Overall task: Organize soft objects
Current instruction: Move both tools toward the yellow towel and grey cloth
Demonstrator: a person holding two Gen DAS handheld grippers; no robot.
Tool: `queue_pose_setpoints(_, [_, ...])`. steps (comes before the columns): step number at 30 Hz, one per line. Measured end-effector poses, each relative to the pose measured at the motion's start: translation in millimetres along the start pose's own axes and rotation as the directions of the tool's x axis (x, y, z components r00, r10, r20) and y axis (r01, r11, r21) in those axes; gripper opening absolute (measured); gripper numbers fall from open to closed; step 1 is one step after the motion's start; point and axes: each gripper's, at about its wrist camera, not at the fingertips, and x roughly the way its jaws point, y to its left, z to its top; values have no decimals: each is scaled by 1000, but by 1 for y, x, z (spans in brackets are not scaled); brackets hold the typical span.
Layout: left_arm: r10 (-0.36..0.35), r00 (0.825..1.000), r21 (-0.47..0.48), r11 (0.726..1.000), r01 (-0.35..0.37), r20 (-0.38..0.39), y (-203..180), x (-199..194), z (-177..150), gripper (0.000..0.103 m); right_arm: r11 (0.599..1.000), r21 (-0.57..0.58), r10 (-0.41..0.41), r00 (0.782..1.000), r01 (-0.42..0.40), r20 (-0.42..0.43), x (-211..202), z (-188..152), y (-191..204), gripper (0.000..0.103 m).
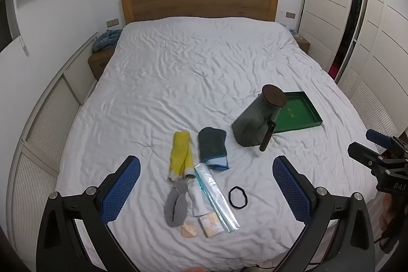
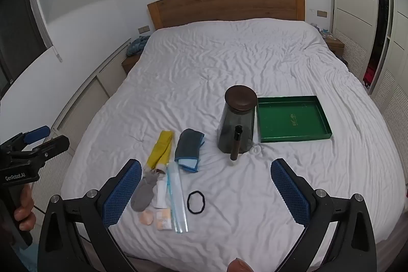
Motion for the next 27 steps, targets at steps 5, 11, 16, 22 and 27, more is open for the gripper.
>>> queue_pose_setpoints(5, [7,1000,4,1000,-7,-11,-1,0,0,102,1000,1,2,1000,-2,-3,3,0,2,103])
queue_pose_setpoints(11, [3,1000,1,1000,-3,-17,-5,4,-2,102,1000,-1,0,1000,0,-4,5,0,4,103])
queue_pose_setpoints(16, [4,1000,-5,1000,-4,-22,-2,7,-10,102,1000,-2,0,1000,0,-6,6,0,5,103])
queue_pose_setpoints(22, [3,1000,-22,1000,-4,-30,7,7,-11,102,1000,-5,-4,1000,4,-6,6,1,4,103])
queue_pose_setpoints(27, [9,999,-31,999,-10,-40,16,10,-14,102,1000,-10,-4,1000,4,-11,8,-2,5,103])
